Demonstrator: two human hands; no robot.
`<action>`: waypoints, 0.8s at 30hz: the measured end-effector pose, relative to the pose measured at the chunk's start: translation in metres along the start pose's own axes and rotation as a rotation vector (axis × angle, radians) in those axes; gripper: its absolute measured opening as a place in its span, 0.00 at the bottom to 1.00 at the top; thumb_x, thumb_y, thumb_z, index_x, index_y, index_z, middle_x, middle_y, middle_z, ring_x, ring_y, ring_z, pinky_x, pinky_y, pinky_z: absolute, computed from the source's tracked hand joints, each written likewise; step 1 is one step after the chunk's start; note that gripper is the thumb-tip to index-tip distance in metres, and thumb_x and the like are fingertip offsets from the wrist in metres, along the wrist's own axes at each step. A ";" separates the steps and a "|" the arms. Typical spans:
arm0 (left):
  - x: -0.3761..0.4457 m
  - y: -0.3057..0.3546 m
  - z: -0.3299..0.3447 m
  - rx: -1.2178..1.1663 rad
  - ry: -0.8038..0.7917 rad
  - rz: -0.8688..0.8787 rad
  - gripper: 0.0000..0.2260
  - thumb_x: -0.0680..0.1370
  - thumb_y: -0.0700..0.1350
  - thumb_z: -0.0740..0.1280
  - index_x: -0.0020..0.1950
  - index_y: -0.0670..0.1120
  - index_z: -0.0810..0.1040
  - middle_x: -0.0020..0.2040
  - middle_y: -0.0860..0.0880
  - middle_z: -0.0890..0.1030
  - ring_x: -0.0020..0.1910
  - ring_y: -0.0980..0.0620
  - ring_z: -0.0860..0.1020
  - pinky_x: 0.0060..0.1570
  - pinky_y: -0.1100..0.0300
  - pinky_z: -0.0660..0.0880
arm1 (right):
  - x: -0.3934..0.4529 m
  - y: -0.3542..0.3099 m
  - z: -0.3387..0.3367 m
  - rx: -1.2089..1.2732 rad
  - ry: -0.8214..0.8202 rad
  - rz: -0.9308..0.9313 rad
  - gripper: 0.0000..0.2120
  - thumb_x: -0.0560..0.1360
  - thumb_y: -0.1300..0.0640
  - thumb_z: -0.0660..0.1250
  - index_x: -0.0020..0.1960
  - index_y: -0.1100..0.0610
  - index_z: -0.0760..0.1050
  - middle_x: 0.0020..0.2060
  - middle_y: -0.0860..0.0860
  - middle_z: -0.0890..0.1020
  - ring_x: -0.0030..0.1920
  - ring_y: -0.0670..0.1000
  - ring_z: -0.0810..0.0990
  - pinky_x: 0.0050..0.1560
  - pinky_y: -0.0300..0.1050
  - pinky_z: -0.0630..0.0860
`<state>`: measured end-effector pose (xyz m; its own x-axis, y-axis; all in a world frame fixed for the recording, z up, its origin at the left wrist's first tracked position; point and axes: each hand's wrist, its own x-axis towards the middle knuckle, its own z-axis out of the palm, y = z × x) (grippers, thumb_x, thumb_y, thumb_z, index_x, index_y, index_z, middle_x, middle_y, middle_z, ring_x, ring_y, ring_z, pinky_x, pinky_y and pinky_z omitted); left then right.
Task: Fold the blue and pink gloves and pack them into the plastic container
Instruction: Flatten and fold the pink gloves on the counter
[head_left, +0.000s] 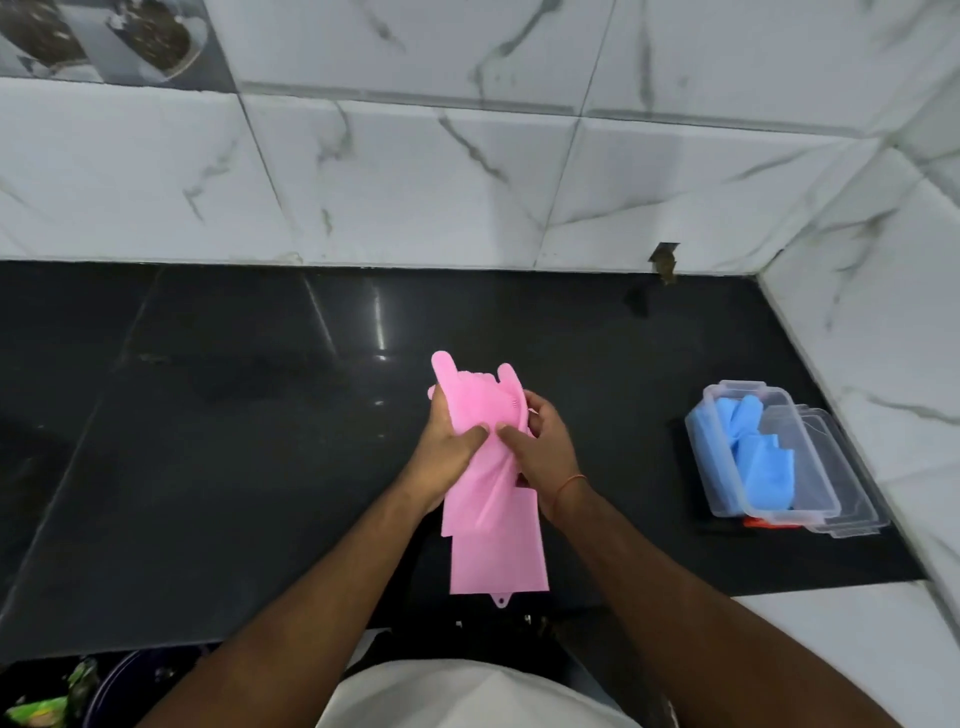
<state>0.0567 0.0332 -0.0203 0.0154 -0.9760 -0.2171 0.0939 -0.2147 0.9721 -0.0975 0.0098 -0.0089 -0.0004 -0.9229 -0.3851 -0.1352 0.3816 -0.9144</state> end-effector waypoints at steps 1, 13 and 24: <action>0.004 0.000 0.013 0.029 -0.019 0.001 0.37 0.81 0.35 0.69 0.83 0.62 0.58 0.76 0.52 0.73 0.74 0.52 0.76 0.62 0.59 0.83 | 0.000 0.001 -0.016 0.000 0.007 -0.022 0.24 0.79 0.58 0.74 0.73 0.50 0.74 0.64 0.48 0.82 0.63 0.54 0.82 0.60 0.60 0.85; 0.019 -0.041 0.113 0.903 -0.012 0.077 0.36 0.85 0.49 0.68 0.89 0.45 0.55 0.83 0.47 0.71 0.79 0.44 0.72 0.77 0.45 0.73 | 0.012 0.039 -0.168 -0.362 0.123 0.161 0.25 0.81 0.63 0.67 0.77 0.51 0.69 0.70 0.53 0.78 0.61 0.52 0.78 0.69 0.59 0.77; 0.002 -0.094 0.077 1.446 0.010 0.123 0.31 0.86 0.63 0.39 0.90 0.57 0.42 0.90 0.54 0.41 0.90 0.45 0.40 0.86 0.35 0.45 | 0.014 0.059 -0.182 -0.380 0.141 0.135 0.24 0.81 0.63 0.70 0.74 0.48 0.72 0.69 0.50 0.80 0.60 0.50 0.78 0.69 0.59 0.77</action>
<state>-0.0288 0.0487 -0.1053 -0.0434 -0.9916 -0.1215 -0.9752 0.0156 0.2207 -0.2854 0.0099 -0.0458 -0.1753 -0.8739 -0.4535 -0.4802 0.4780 -0.7355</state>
